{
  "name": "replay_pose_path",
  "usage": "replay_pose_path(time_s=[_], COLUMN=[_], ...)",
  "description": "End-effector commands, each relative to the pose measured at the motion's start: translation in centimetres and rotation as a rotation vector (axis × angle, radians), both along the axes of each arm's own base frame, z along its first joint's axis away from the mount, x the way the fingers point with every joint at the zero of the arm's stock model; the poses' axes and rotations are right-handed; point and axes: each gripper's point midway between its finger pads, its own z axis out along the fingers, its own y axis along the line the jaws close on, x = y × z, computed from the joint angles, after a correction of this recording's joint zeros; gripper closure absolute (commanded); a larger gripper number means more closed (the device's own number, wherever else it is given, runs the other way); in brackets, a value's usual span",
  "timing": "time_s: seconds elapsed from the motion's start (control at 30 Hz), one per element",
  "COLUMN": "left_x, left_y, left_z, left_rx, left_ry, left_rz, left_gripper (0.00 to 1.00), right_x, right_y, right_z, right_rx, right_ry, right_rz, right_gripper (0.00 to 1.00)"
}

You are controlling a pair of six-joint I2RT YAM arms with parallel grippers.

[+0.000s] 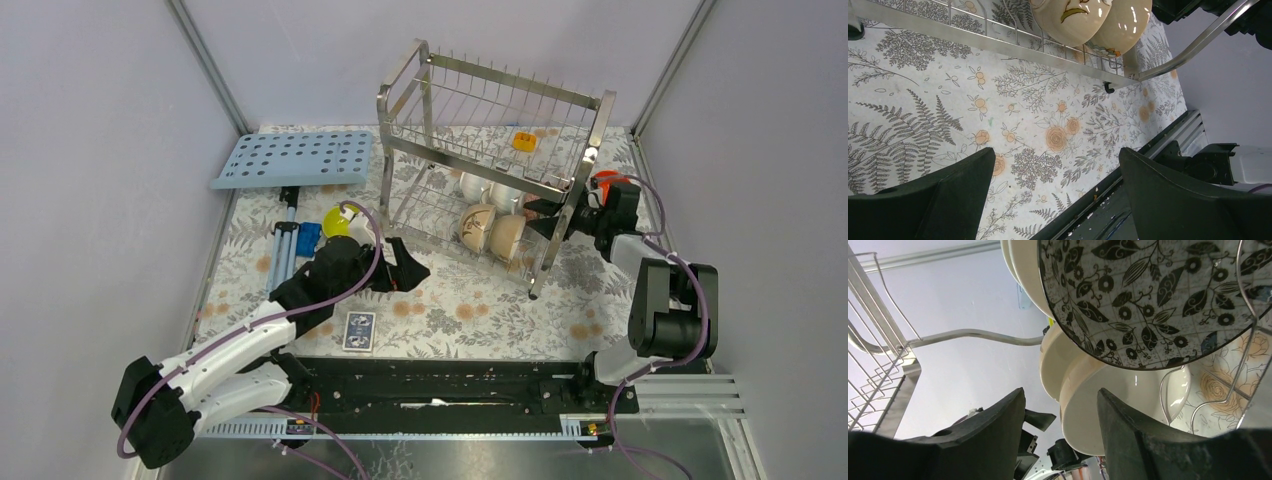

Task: Unload the bowls from the dish rack
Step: Pick up the bowl from the dish rack.

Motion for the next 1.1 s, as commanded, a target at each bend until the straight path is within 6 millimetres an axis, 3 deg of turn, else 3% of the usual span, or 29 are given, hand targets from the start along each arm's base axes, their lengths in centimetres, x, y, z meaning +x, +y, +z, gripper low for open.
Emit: replay_pose_path(time_s=[0.0,0.3,0.57,1.07], left_x=[0.5,0.3,0.3,0.3], left_y=[-0.8,-0.7,-0.7,-0.4], left_z=[1.3,1.0,0.9,0.9], left_rx=[-0.050,-0.047,-0.046,-0.037], left_ry=[-0.042,-0.035,-0.035,-0.039], left_rz=[0.003,0.006,0.008,0.015], left_gripper=[0.02,0.01,0.01,0.01], right_x=[-0.1,0.0,-0.2,-0.1], right_y=[1.3,2.5,3.1,3.5], right_z=[0.6,-0.3,-1.0,-0.2], right_rx=[-0.002,0.006,0.031,0.101], right_ry=[-0.023,0.000,0.014,-0.019], right_rz=[0.071,0.099,0.104,0.108], right_gripper=[0.40,0.49,0.63,0.93])
